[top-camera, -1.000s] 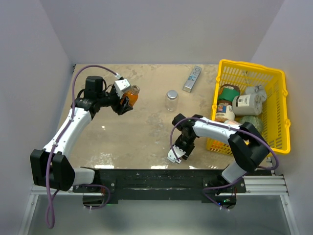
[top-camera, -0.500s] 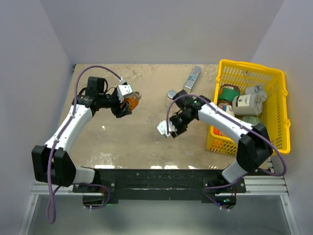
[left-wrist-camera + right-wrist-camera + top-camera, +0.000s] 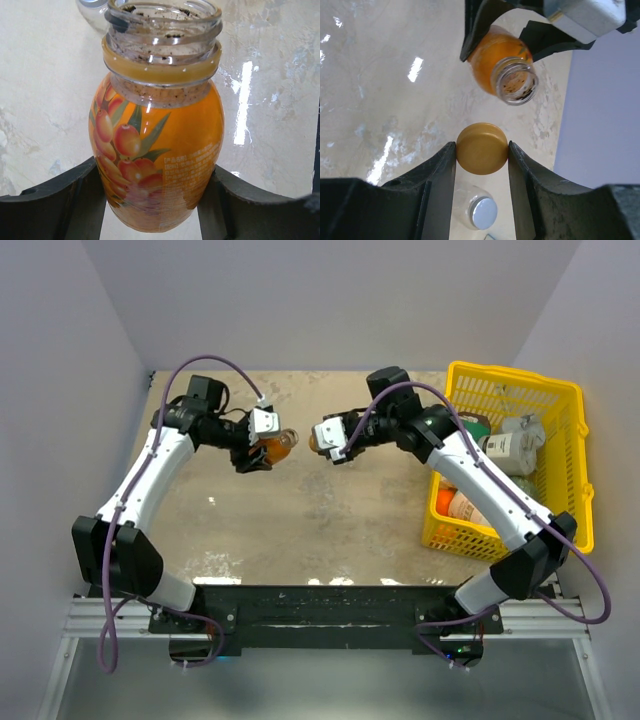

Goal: Screw on the bottle caps

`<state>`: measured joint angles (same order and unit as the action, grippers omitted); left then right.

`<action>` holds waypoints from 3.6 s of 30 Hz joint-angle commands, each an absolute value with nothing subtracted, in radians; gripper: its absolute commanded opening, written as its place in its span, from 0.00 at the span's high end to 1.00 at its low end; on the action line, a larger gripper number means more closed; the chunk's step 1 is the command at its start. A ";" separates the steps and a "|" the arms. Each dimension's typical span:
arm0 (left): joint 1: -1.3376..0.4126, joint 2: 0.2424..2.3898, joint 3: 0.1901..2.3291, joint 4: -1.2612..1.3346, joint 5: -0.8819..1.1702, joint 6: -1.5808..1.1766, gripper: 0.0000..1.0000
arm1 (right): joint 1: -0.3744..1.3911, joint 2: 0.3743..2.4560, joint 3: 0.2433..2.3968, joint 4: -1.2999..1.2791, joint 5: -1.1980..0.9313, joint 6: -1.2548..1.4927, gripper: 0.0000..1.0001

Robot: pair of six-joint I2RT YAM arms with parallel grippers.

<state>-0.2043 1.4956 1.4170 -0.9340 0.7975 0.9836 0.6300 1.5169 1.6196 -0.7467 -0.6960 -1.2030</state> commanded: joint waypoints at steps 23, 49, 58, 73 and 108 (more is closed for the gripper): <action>-0.296 1.419 1.431 -0.885 0.764 1.019 1.00 | 0.690 1.620 1.778 -0.768 -0.772 -1.229 1.00; -0.304 1.407 1.422 -0.856 0.746 1.066 1.00 | 0.710 1.608 1.669 -0.762 -0.733 -1.494 1.00; -0.308 1.404 1.411 -0.828 0.701 1.106 1.00 | 0.715 1.646 1.681 -0.709 -0.744 -1.397 1.00; -0.308 1.332 1.325 -0.627 0.696 1.042 1.00 | 0.715 1.661 1.629 -0.391 -0.778 -0.913 1.00; -0.319 1.253 1.230 -0.313 0.393 0.795 1.00 | 0.646 1.963 1.911 -0.403 -0.657 0.214 1.00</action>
<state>-0.2707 1.3235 1.2125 -0.5331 0.3092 0.8604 0.6270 1.9179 1.9152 -0.4007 -0.6979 0.0666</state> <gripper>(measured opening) 0.652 0.447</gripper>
